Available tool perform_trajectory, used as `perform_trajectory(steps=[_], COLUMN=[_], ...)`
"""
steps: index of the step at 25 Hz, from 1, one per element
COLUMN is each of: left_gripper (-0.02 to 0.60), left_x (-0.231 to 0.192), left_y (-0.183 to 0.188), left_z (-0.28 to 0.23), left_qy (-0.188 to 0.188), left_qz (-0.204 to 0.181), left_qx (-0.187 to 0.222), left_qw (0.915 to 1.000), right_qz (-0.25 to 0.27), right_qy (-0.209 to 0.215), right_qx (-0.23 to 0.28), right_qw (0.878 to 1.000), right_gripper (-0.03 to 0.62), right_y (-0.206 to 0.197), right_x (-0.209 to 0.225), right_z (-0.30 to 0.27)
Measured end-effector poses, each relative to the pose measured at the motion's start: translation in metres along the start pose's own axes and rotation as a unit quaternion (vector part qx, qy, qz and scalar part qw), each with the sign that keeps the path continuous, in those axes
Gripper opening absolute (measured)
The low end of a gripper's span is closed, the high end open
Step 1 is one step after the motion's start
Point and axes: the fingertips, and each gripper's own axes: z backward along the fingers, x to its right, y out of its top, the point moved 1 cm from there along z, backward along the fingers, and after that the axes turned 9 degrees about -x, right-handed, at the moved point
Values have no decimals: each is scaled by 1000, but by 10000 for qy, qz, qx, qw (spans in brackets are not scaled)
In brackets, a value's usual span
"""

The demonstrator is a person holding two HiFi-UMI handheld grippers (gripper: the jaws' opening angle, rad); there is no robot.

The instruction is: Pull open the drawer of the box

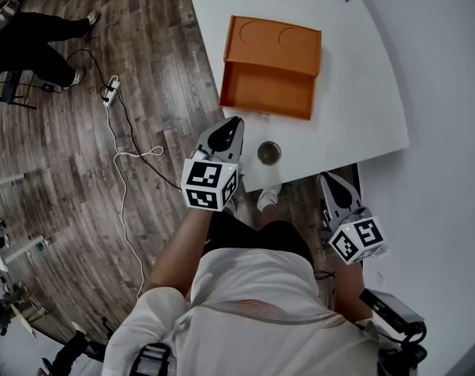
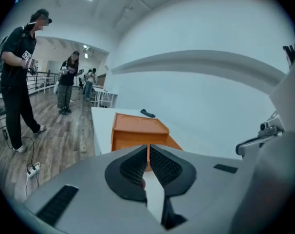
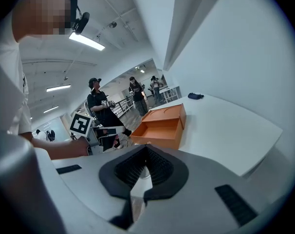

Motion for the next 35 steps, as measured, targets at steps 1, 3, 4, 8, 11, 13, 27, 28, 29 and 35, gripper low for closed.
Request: perform_trajectory(steps=[1,3,4,8,11,13,27,28,29,35], left_gripper=[26,15,12,12,11,11,11,11,11,11], left_x=[-7,-22,-29,-51,-69,-82,-51,-38,-24,56], left_y=[2,8,11,16,18,20,20,23,25,31], left_z=[18,49,62,115,166,195,260,263,267,300], left_qy=[-23,-59,-53,-21,-54,-82,-287,-300,-307,-291], left_qz=[-43,-132,-194,-396,-390,-282,-54,-99,-142,-395], left_qx=[108,289,350,439,608,741,1275,1309,1350,1670], left_qw=[9999,9995,9992,9982,9974,9968,9914,9909,9903,9847], right_qz=[63,174,204,194,387,587,1217,1226,1232,1377], right_qy=[-13,-35,-38,72,276,373,133,117,108,91], right_qx=[65,205,272,435,551,645,1066,1129,1184,1533], right_qw=[10000,9996,9994,9988,9973,9955,9867,9859,9852,9785], right_gripper=[3,3,3,3,3,3,3,3,3,3], right_y=[-1,0,1,0,9,19,40,39,38,30], right_x=[-19,-52,-65,-117,-167,-195,-222,-218,-213,-196], right_z=[0,-1,-3,-17,-29,-33,38,48,59,123])
